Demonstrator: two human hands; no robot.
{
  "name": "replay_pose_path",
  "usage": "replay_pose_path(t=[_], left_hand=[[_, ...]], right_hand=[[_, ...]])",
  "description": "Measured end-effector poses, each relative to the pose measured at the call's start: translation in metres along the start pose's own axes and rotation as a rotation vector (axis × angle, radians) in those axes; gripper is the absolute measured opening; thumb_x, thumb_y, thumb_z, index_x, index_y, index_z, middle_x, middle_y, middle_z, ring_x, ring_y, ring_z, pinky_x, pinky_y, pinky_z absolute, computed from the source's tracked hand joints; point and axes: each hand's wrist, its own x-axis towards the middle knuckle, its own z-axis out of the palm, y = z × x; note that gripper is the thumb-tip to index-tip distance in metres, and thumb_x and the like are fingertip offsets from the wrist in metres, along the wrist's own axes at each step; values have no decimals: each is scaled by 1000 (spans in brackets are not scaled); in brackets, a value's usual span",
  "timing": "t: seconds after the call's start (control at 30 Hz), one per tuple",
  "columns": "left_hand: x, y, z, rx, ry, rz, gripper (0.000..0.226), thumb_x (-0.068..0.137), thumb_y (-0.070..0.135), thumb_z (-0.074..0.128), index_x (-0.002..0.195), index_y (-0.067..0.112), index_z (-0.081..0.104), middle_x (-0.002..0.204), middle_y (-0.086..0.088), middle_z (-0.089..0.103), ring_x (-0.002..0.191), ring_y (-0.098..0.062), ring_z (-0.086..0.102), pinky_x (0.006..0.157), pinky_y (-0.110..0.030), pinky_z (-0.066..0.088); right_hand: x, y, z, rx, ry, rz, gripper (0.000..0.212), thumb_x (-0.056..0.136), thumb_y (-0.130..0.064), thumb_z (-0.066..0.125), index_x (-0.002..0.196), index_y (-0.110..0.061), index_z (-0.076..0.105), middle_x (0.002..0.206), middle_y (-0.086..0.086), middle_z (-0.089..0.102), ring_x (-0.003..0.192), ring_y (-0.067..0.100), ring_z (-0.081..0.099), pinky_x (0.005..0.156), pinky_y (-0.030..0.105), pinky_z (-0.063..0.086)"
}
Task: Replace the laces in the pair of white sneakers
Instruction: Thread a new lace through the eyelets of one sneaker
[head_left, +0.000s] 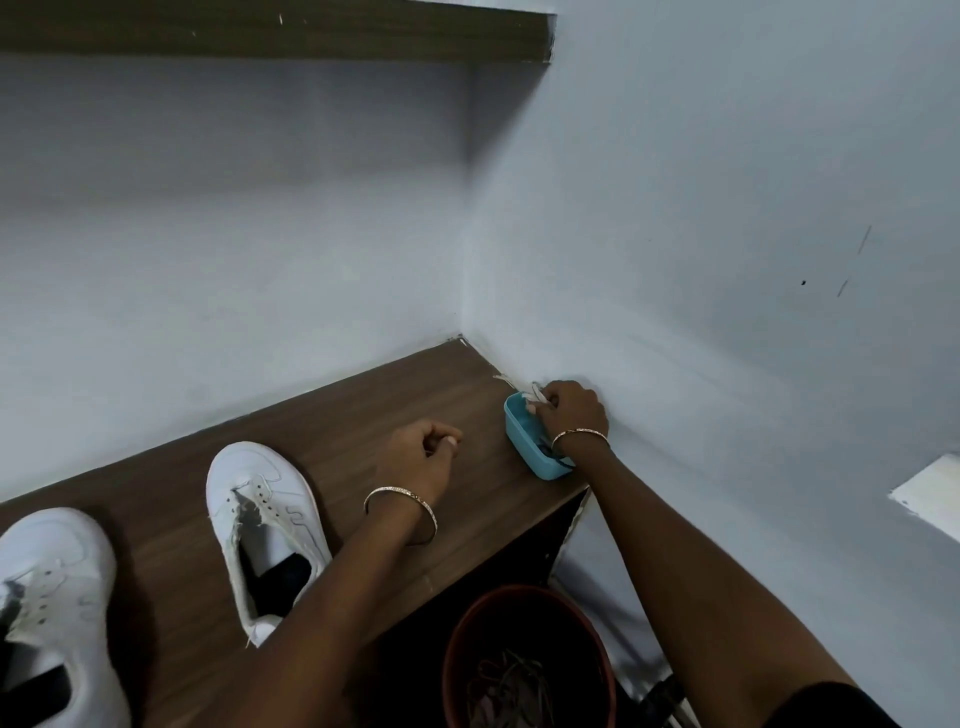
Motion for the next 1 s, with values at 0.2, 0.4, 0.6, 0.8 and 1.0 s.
replay_pose_path(t=[0.2, 0.4, 0.6, 0.8, 1.0], left_hand=[[-9, 1, -4, 10, 10, -27, 30, 88, 7, 63, 71, 31, 68, 73, 3, 71, 78, -24, 70, 80, -46, 58], [-13, 0, -4, 20, 2, -43, 30, 88, 7, 64, 70, 31, 67, 74, 3, 70, 79, -25, 69, 82, -46, 57], [-13, 0, -15, 27, 11, -54, 28, 88, 12, 63, 71, 32, 69, 78, 3, 72, 80, -23, 69, 81, -48, 57], [-16, 3, -44, 20, 67, -56, 28, 89, 13, 65, 71, 34, 70, 79, 5, 73, 81, -19, 71, 82, -47, 58], [-23, 2, -80, 91, 148, -77, 28, 89, 12, 65, 71, 33, 67, 83, 5, 74, 81, -18, 71, 83, -42, 59]], right_hand=[[-13, -8, 8, -113, -205, 8, 40, 97, -38, 54, 124, -10, 64, 122, 14, 65, 113, 32, 60, 91, 38, 49], [-19, -12, 8, -98, -180, -2, 40, 95, -45, 59, 113, -10, 68, 110, 9, 69, 103, 27, 63, 83, 32, 47], [-31, -20, 16, -250, -195, -82, 29, 93, -26, 61, 117, -11, 68, 115, 11, 70, 103, 29, 65, 87, 33, 50], [-67, -54, 24, -192, -61, -222, 25, 96, -23, 59, 113, -9, 71, 112, 11, 71, 102, 30, 66, 90, 36, 52], [-121, -99, 45, -119, -89, -330, 26, 96, -20, 59, 117, -10, 70, 113, 9, 71, 105, 25, 66, 91, 32, 51]])
